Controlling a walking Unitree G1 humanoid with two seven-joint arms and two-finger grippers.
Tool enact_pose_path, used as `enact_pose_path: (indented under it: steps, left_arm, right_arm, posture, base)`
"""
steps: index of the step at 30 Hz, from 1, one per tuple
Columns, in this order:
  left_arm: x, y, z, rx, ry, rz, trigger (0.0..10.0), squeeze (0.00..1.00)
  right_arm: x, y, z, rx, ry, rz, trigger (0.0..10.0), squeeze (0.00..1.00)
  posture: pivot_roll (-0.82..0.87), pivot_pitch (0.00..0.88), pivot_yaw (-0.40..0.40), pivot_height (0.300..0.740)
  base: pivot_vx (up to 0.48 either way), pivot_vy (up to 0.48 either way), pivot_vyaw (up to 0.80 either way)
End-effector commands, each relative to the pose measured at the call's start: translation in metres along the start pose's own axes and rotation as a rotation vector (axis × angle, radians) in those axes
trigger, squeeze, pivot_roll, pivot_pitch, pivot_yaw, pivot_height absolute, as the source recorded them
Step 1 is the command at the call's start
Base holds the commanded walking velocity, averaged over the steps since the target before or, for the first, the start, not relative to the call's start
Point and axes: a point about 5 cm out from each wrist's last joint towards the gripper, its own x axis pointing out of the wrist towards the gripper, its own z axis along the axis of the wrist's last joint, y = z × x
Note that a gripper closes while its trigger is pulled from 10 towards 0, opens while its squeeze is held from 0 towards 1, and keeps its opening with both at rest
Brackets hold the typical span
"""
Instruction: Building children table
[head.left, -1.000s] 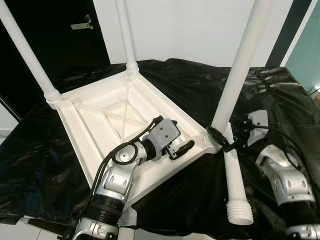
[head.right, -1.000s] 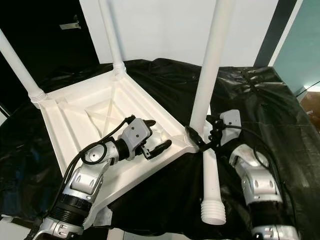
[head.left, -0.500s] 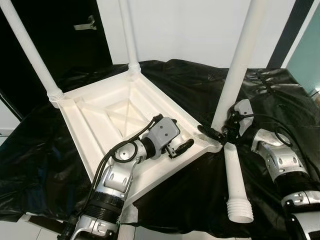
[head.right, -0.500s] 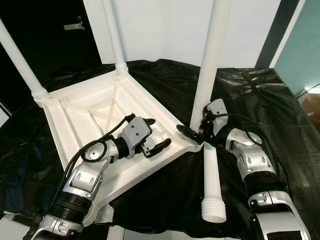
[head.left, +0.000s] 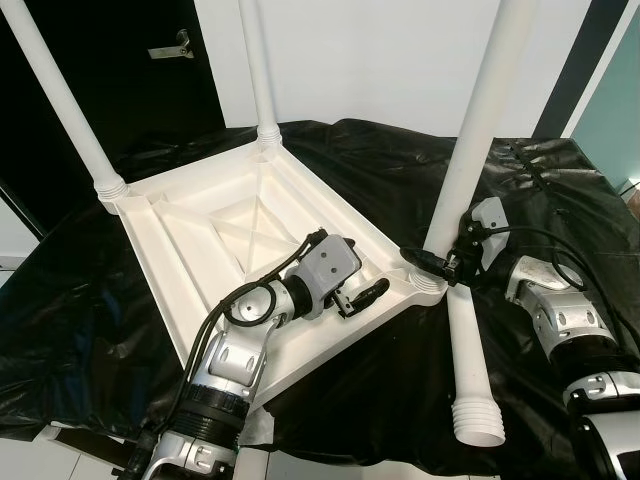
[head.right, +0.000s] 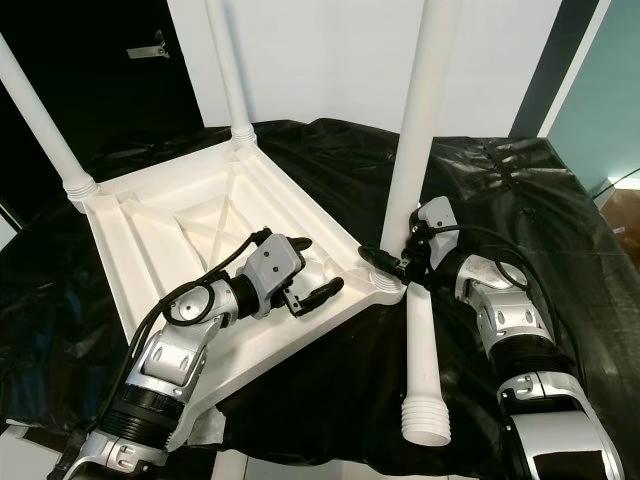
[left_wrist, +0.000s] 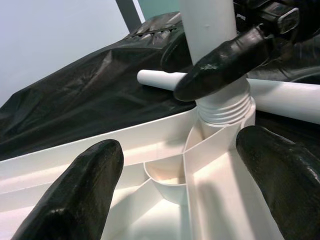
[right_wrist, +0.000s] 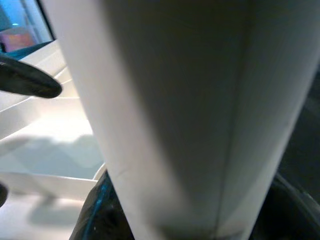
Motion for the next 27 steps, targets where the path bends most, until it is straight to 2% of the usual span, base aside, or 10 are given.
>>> enact_pose_path:
  steps: [1, 4, 7, 13, 15, 16, 21, 23, 24, 27]
  left_arm:
    - [-0.001, 0.003, -0.002, -0.007, 0.005, 0.107, 10.0, 0.00]
    - [-0.002, 0.002, -0.002, -0.007, 0.007, 0.107, 10.0, 0.00]
    - [-0.001, -0.001, -0.002, -0.005, 0.010, 0.094, 10.0, 0.00]
    - [0.000, -0.003, -0.002, -0.005, 0.008, 0.081, 10.0, 0.00]
    - [0.000, -0.003, -0.002, -0.004, 0.007, 0.078, 10.0, 0.00]
    - [0.000, -0.002, -0.001, -0.001, 0.006, 0.076, 10.0, 0.00]
    - [-0.001, -0.002, -0.001, 0.002, 0.008, 0.077, 10.0, 0.00]
    - [-0.002, -0.001, -0.002, 0.005, 0.011, 0.079, 10.0, 0.00]
    - [-0.002, -0.001, -0.002, 0.005, 0.011, 0.079, 10.0, 0.00]
    - [-0.002, -0.001, -0.001, 0.008, 0.013, 0.080, 10.0, 0.00]
  right_arm:
    - [-0.003, 0.004, -0.016, -0.003, 0.085, -0.045, 10.0, 0.00]
    - [-0.004, 0.005, -0.019, -0.003, 0.096, -0.092, 10.0, 0.00]
    - [-0.003, 0.011, -0.030, 0.063, 0.131, -0.270, 10.0, 0.00]
    - [-0.001, 0.023, -0.035, 0.096, 0.135, -0.404, 10.0, 0.00]
    - [0.001, 0.029, -0.037, 0.108, 0.144, -0.449, 10.0, 0.00]
    - [0.005, 0.041, -0.041, 0.126, 0.164, -0.561, 10.0, 0.00]
    - [0.009, 0.050, -0.041, 0.134, 0.167, -0.658, 10.0, 0.00]
    - [0.017, 0.063, -0.041, 0.198, 0.159, -0.734, 10.0, 0.00]
    - [0.017, 0.063, -0.041, 0.198, 0.159, -0.734, 10.0, 0.00]
    - [0.026, 0.076, -0.036, 0.244, 0.143, -0.736, 10.0, 0.00]
  posture:
    - [-0.04, 0.000, -0.018, 0.740]
    - [-0.04, 0.000, -0.018, 0.740]
    - [-0.04, 0.000, -0.015, 0.740]
    - [-0.05, 0.000, -0.007, 0.740]
    - [-0.05, 0.000, -0.008, 0.740]
    - [-0.04, 0.000, -0.009, 0.740]
    - [-0.04, 0.000, -0.011, 0.740]
    - [-0.03, 0.000, -0.017, 0.740]
    - [-0.03, 0.000, -0.017, 0.740]
    - [-0.03, 0.000, -0.017, 0.740]
  base:
    - [0.000, 0.000, 0.00]
    - [0.000, 0.000, 0.00]
    - [0.000, 0.000, 0.00]
    - [0.000, 0.000, 0.00]
    - [0.000, 0.000, 0.00]
    - [0.000, 0.000, 0.00]
    - [0.000, 0.000, 0.00]
    - [0.000, 0.000, 0.00]
    - [0.000, 0.000, 0.00]
    - [0.000, 0.000, 0.00]
